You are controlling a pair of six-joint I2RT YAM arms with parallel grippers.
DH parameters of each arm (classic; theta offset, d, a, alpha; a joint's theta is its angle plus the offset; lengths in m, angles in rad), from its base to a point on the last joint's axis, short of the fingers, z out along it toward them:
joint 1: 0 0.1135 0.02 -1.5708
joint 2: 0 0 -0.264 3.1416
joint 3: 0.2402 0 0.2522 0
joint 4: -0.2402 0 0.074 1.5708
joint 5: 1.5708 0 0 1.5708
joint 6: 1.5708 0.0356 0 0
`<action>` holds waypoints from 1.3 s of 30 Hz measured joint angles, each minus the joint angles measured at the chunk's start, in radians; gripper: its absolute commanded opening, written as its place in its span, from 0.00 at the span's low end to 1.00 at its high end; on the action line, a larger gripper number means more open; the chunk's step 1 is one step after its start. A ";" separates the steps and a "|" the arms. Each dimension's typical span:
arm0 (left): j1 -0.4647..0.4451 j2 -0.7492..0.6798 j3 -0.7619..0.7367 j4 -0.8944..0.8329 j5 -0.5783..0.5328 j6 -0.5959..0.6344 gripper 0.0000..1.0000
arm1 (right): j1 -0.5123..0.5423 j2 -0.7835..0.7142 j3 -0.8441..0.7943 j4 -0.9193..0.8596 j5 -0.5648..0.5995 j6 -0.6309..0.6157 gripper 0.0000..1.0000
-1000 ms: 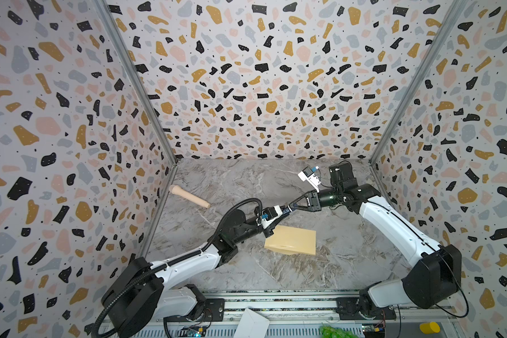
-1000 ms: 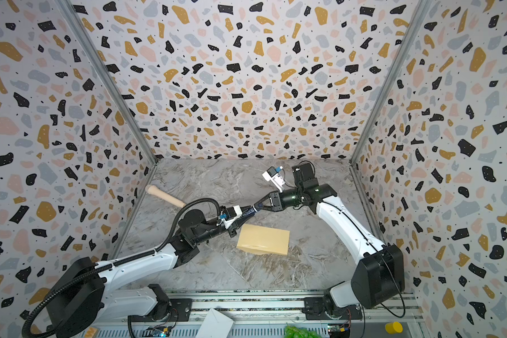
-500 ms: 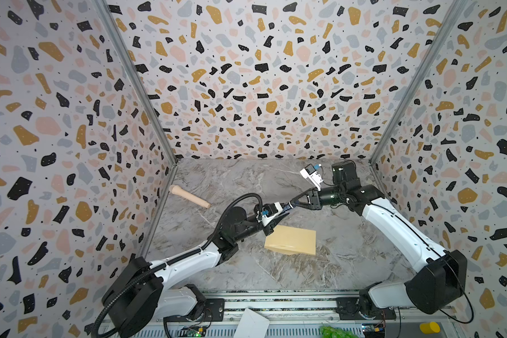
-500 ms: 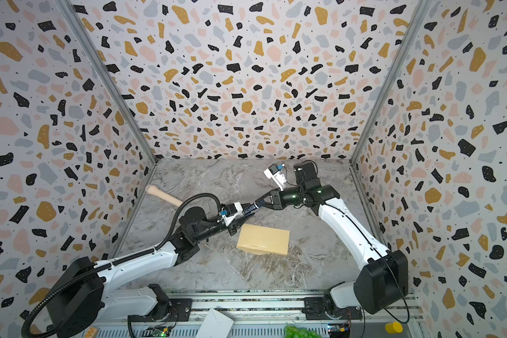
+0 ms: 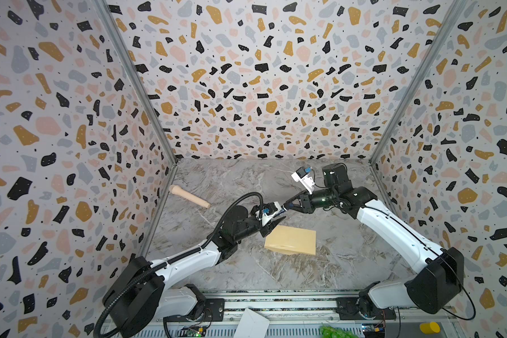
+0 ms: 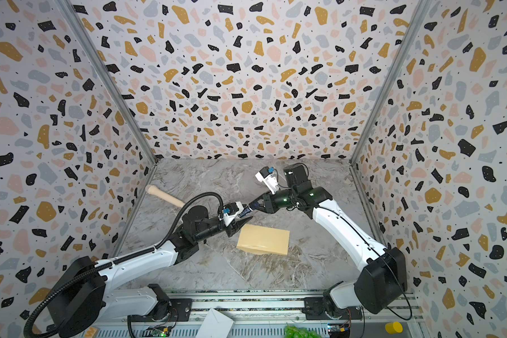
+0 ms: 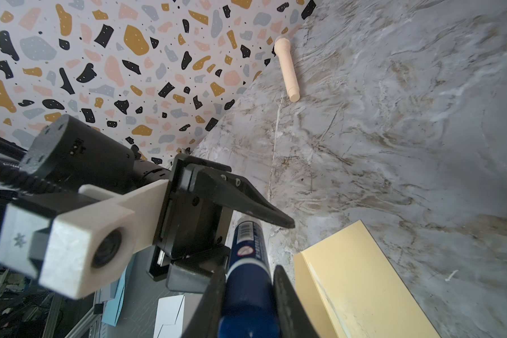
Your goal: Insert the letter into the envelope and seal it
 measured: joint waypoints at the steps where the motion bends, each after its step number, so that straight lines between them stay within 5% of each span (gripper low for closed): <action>1: 0.000 0.003 0.002 -0.003 -0.003 0.002 0.27 | 0.009 0.005 0.000 0.000 0.005 0.000 0.00; 5: 0.000 0.023 0.014 -0.030 0.005 0.003 0.00 | 0.025 0.020 0.002 0.002 0.031 -0.003 0.00; 16: 0.002 0.037 0.031 -0.034 0.021 0.010 0.00 | 0.005 0.027 0.029 -0.029 0.047 -0.012 0.00; 27: -0.016 0.049 0.037 0.064 0.024 0.014 0.00 | -0.107 0.026 0.051 -0.101 -0.118 -0.034 0.00; 39: -0.020 0.068 0.038 0.110 0.042 0.017 0.00 | -0.148 0.026 0.051 -0.128 -0.171 -0.034 0.01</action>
